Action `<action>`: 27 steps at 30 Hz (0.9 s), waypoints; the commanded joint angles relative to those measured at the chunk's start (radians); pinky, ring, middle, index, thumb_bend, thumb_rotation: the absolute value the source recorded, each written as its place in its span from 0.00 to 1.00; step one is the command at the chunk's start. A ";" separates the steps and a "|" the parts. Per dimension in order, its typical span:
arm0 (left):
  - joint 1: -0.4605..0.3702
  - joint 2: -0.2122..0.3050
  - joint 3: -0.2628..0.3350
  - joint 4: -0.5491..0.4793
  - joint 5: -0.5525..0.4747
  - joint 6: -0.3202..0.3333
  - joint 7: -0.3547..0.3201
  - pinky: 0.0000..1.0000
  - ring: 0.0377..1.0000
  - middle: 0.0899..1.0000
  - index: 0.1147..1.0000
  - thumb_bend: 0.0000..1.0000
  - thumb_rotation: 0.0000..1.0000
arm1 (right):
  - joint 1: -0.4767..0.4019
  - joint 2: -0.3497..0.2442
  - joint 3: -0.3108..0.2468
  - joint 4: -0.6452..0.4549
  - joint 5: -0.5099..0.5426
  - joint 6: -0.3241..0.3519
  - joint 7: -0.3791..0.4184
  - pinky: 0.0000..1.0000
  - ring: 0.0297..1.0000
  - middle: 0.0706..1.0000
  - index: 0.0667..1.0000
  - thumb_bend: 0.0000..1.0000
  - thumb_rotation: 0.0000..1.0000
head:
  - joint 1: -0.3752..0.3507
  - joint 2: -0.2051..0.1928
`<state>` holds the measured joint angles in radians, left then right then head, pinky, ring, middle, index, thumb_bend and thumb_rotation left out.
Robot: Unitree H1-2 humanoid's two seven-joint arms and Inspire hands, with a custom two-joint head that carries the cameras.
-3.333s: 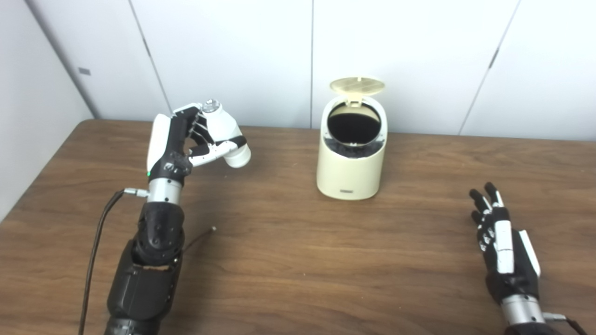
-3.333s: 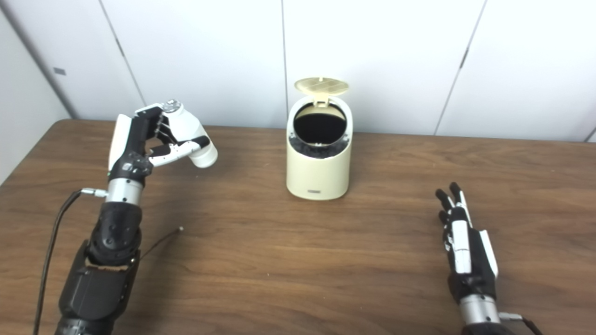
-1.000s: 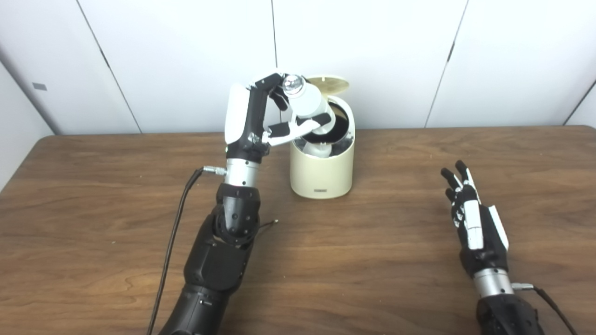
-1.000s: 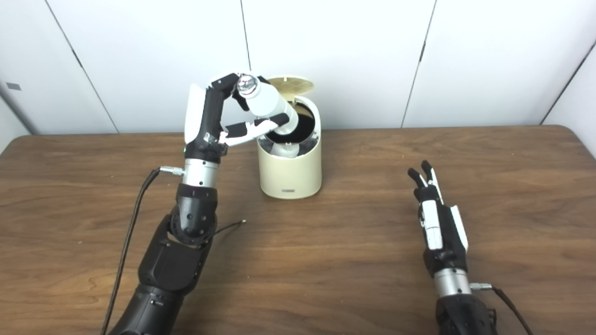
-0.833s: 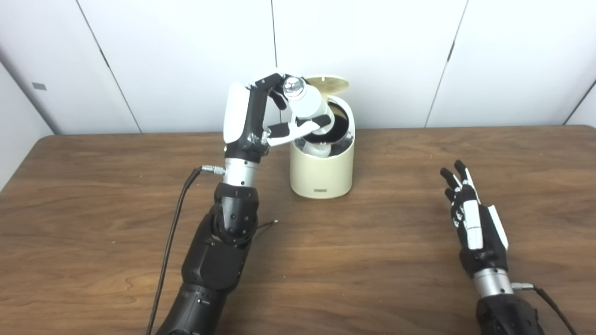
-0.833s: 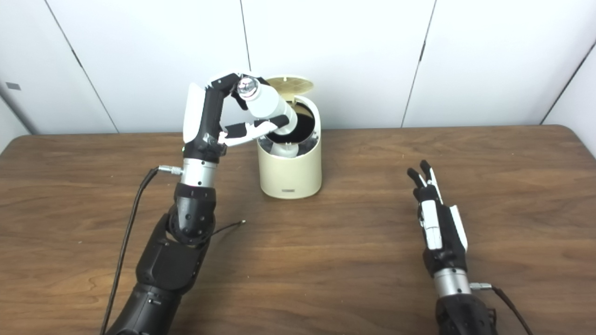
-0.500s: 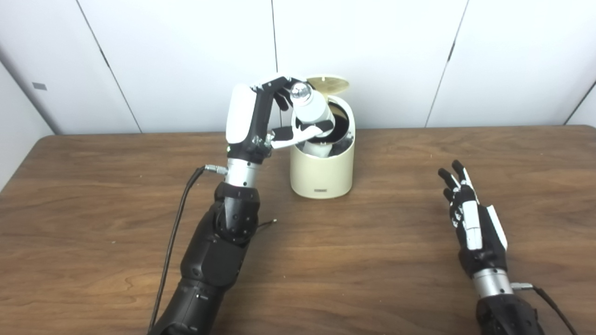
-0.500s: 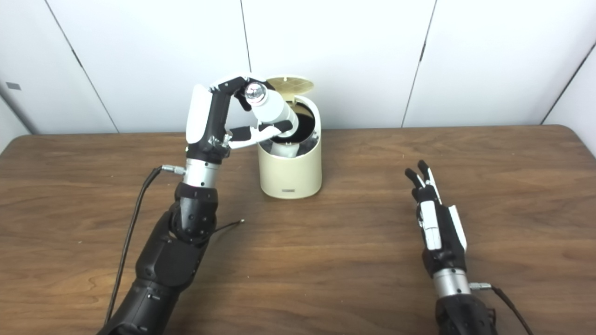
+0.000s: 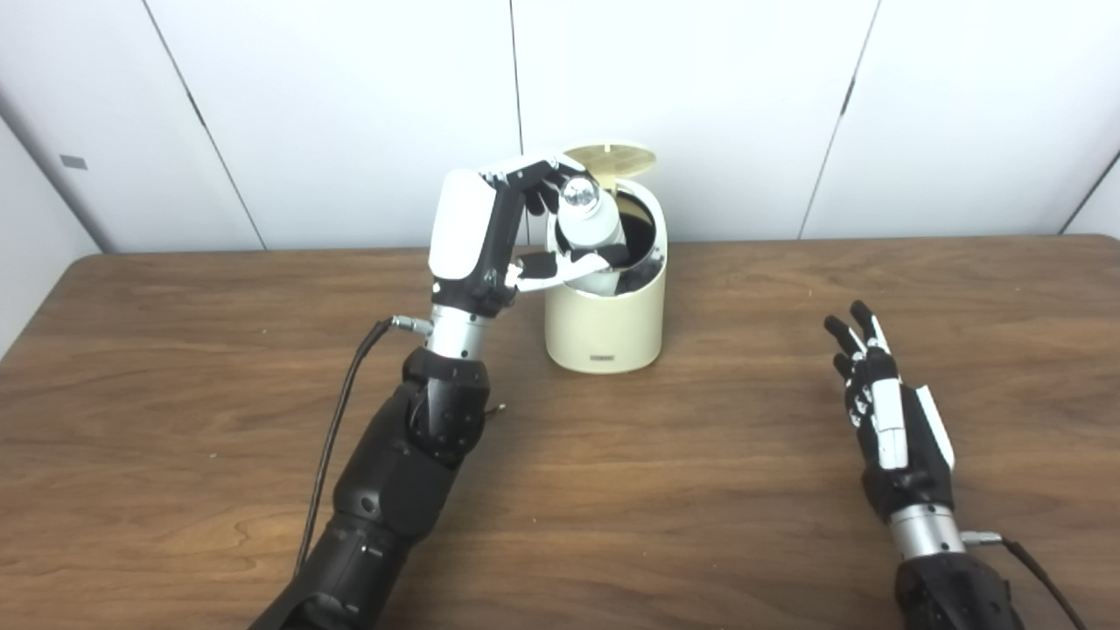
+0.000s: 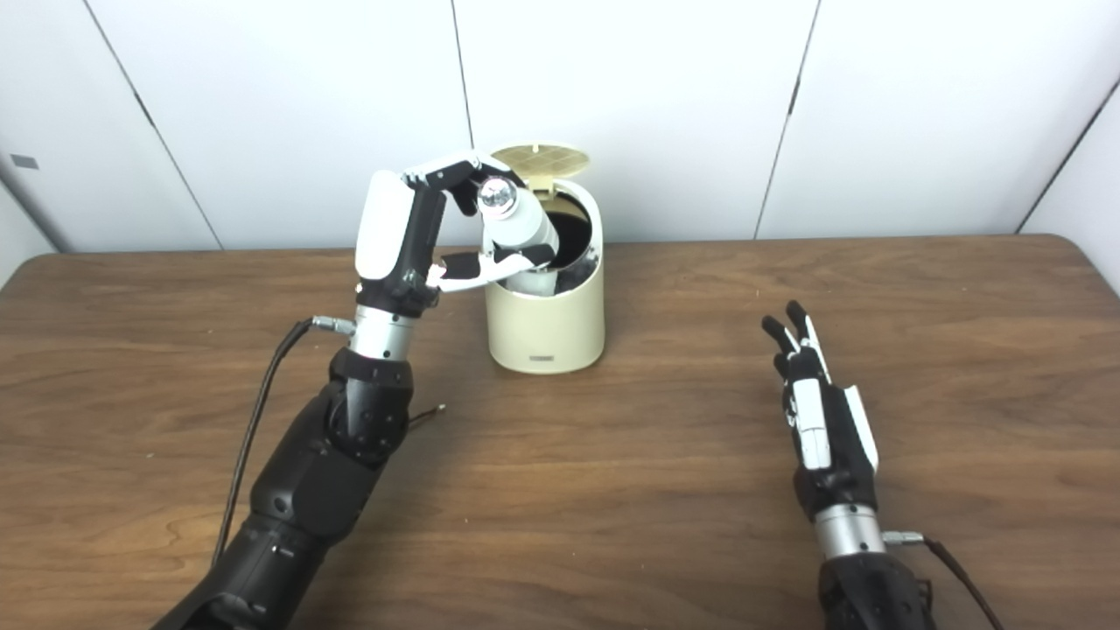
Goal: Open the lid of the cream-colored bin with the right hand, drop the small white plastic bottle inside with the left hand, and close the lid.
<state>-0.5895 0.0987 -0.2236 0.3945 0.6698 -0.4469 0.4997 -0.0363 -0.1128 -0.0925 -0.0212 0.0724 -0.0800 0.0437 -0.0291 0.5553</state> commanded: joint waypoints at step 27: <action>-0.041 0.003 0.024 -0.048 -0.047 0.093 -0.121 0.32 0.34 0.40 0.49 0.50 0.00 | 0.023 0.016 0.007 0.046 0.013 -0.025 0.004 1.00 0.98 0.90 0.98 0.72 1.00 | 0.001 0.004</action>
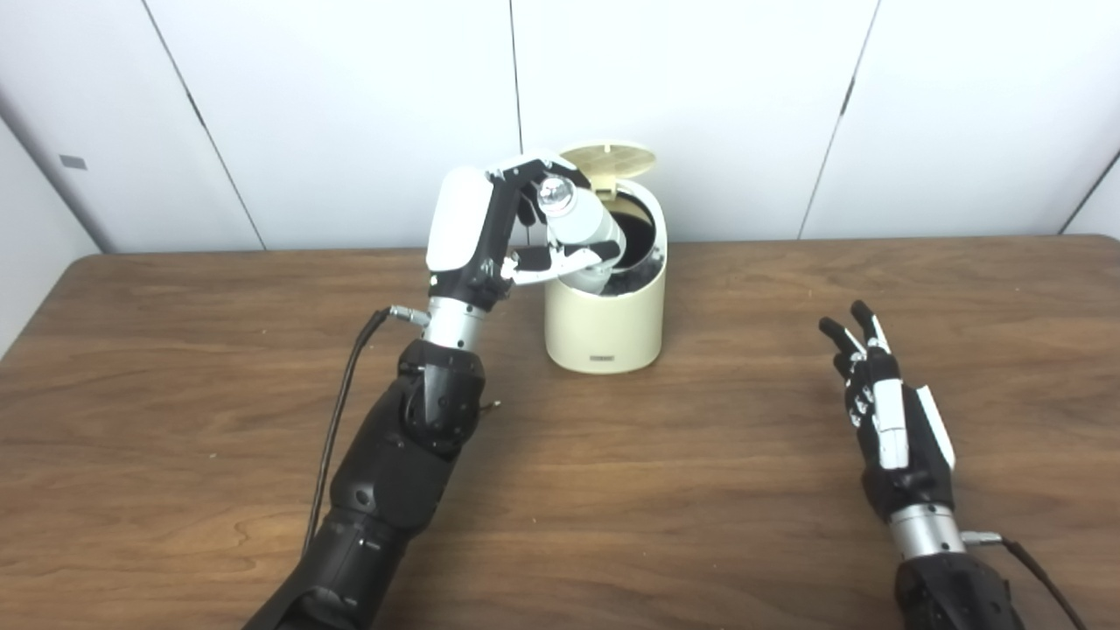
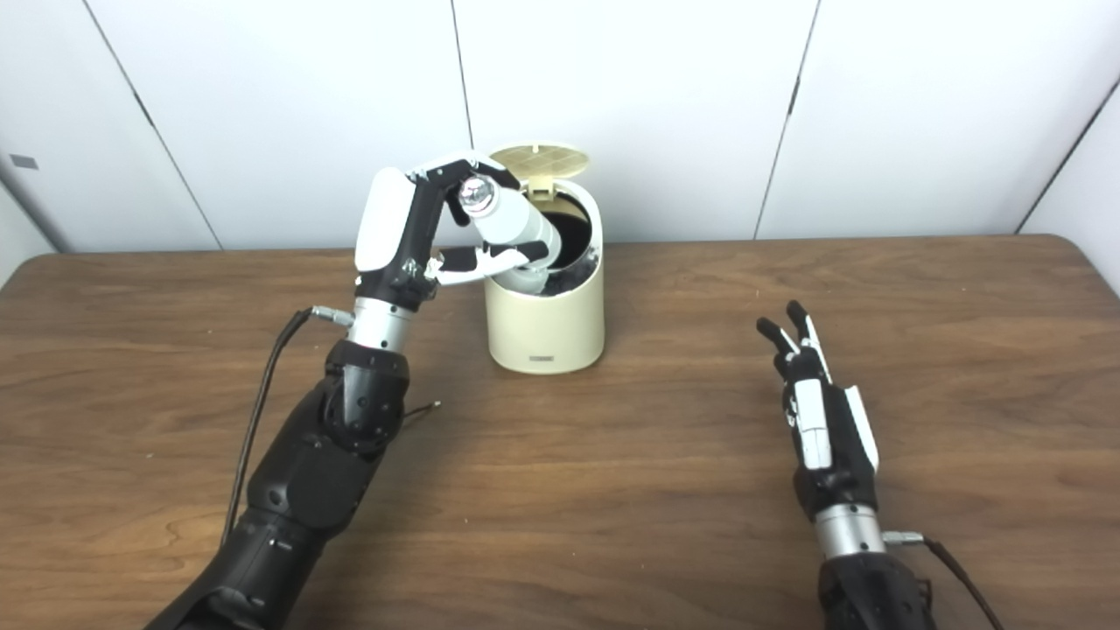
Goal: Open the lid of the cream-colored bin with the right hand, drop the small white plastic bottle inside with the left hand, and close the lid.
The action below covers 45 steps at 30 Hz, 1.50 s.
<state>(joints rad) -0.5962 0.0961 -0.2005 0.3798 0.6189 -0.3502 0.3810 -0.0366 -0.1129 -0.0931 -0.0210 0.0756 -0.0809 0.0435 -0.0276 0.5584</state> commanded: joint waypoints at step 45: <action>-0.019 0.030 0.005 -0.101 -0.047 0.062 -0.174 0.42 0.44 0.49 0.55 1.00 0.25 | 0.018 0.000 -0.001 0.067 0.034 -0.039 0.018 1.00 0.96 0.84 0.96 0.70 1.00 | 0.006 0.001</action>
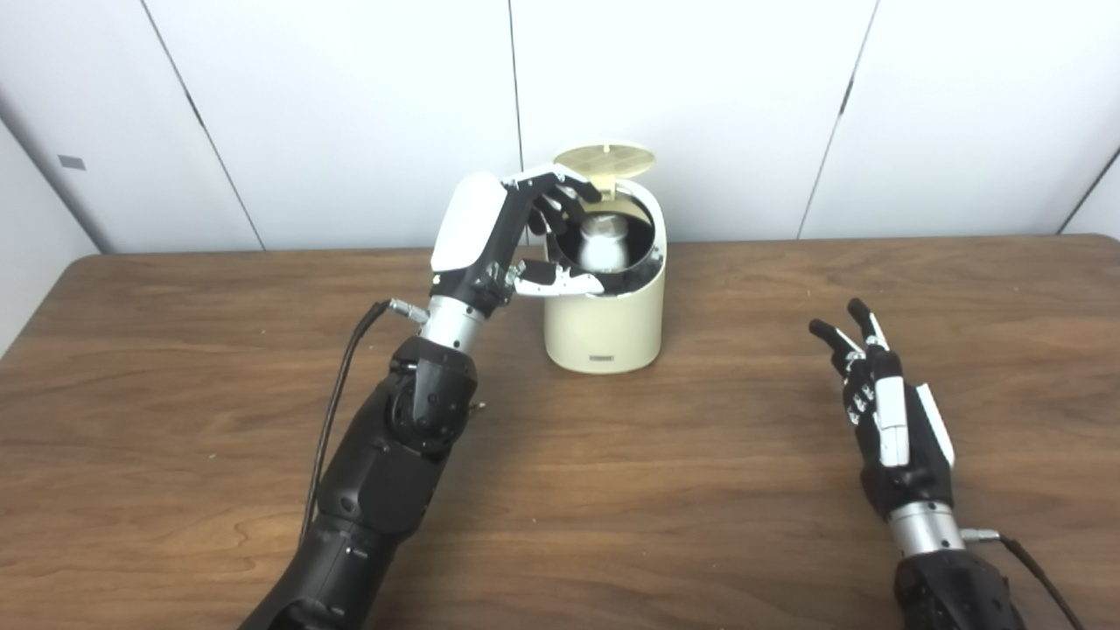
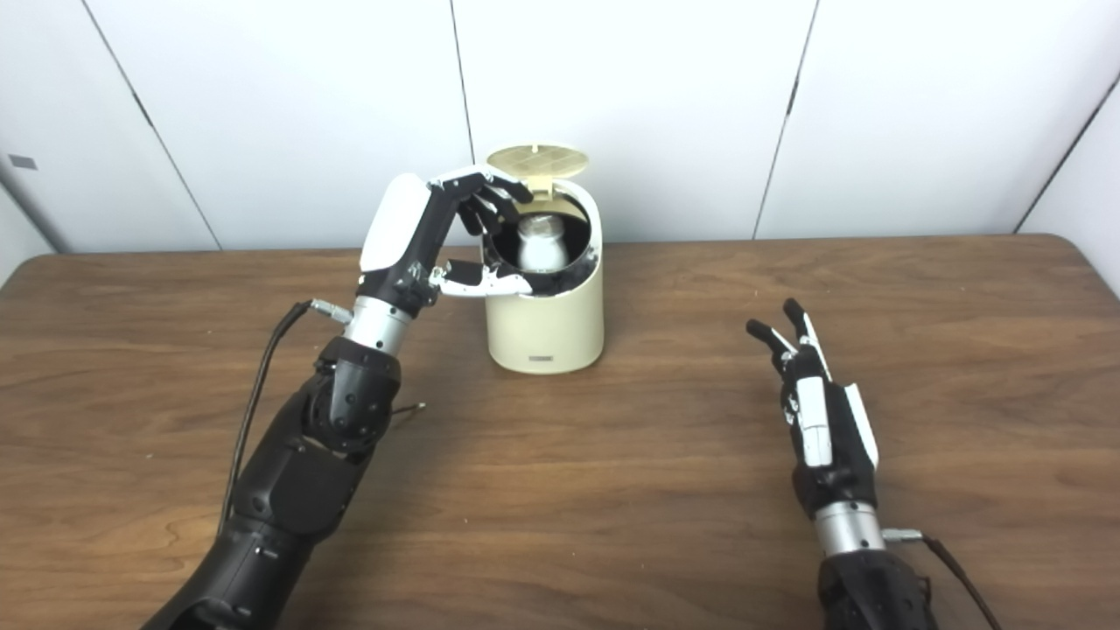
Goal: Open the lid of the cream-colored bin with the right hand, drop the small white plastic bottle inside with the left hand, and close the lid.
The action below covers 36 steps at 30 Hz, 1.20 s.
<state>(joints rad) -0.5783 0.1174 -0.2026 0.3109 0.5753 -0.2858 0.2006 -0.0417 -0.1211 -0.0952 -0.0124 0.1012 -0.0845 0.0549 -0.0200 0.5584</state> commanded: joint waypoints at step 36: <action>0.318 -0.011 0.207 -0.442 -0.264 0.258 -0.099 0.55 0.63 0.67 0.66 0.66 0.55 | 0.022 -0.013 -0.002 0.026 0.014 -0.010 0.022 1.00 0.99 0.92 0.97 0.71 1.00 | 0.000 0.014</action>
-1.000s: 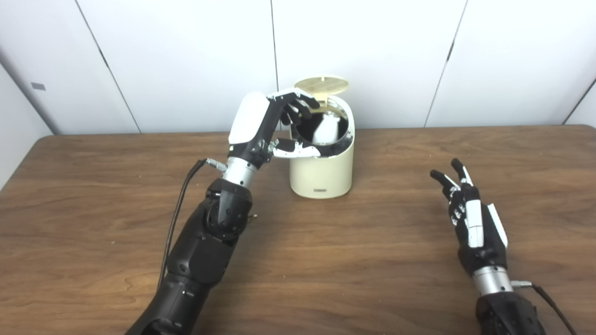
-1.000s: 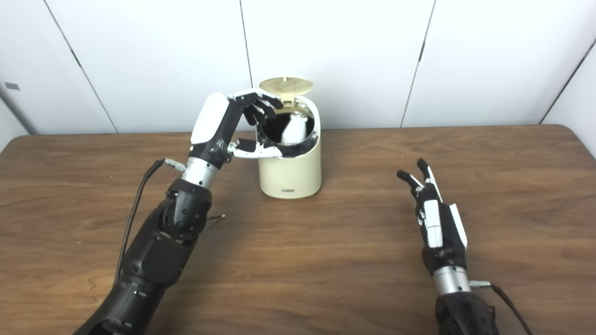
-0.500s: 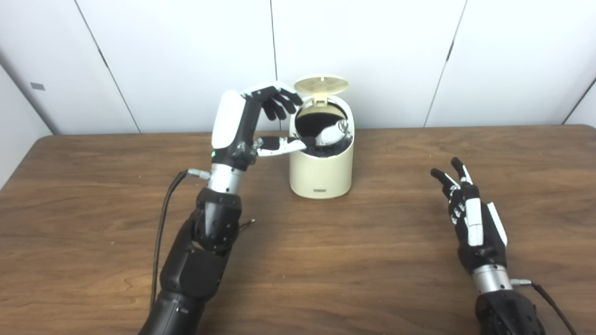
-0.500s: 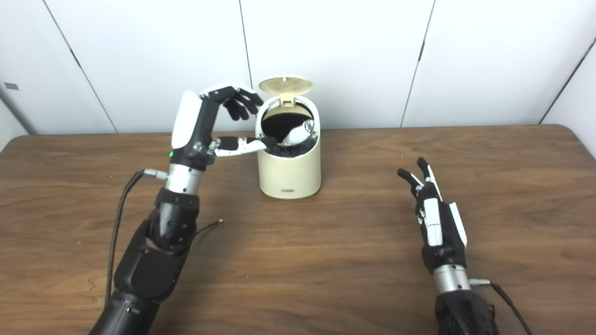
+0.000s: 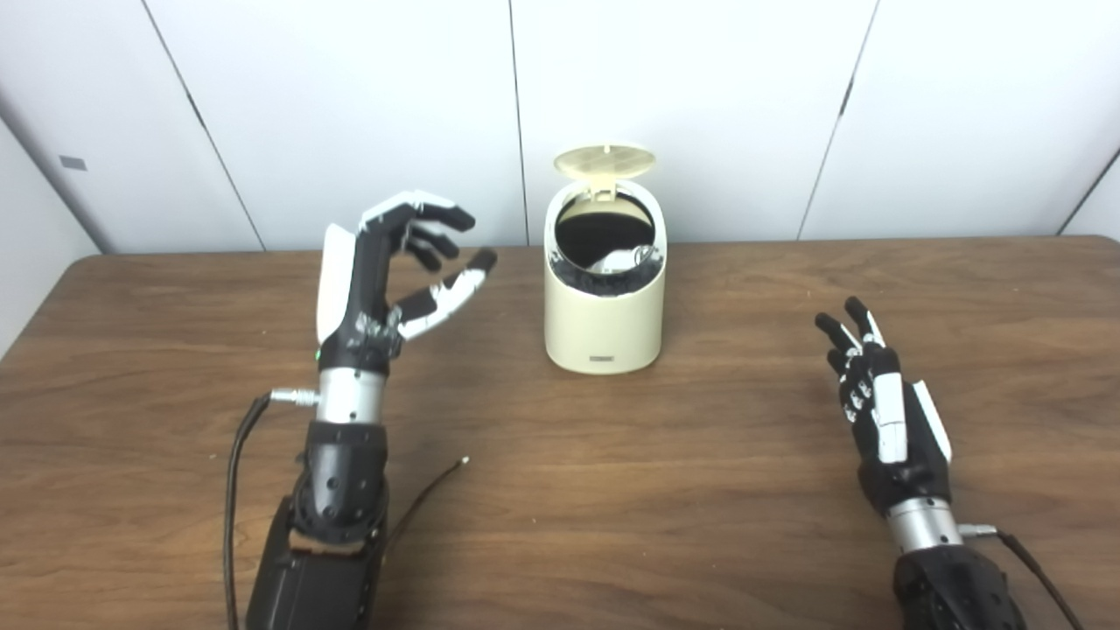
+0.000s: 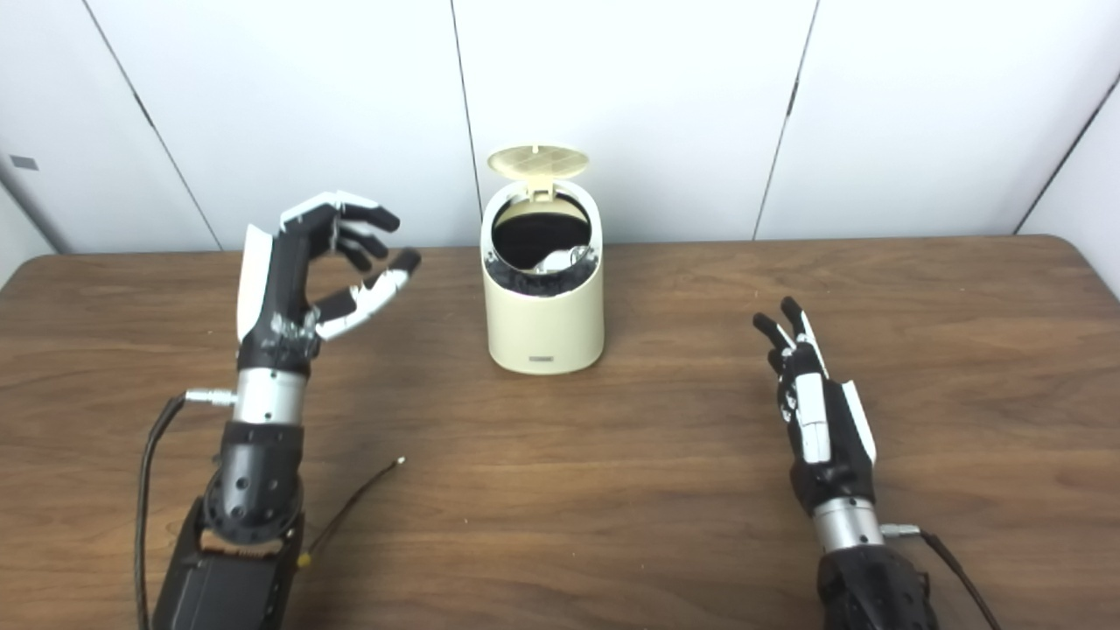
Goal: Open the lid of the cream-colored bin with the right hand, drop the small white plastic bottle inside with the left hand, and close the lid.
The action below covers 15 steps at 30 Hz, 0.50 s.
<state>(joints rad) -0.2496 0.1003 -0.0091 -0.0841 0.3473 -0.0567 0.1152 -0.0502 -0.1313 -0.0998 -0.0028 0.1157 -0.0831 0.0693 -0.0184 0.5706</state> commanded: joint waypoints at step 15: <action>0.172 -0.044 0.051 -0.072 -0.416 0.140 -0.182 1.00 1.00 1.00 1.00 0.60 1.00 | -0.108 -0.085 0.079 -0.158 -0.257 0.134 0.003 1.00 1.00 0.99 0.98 0.70 1.00 | -0.001 0.012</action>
<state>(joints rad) -0.0626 0.0595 0.0352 -0.1212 -0.0523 0.1141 -0.0721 -0.0997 -0.2043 -0.0318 -0.1117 -0.1226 0.0542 0.0654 -0.0184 0.5798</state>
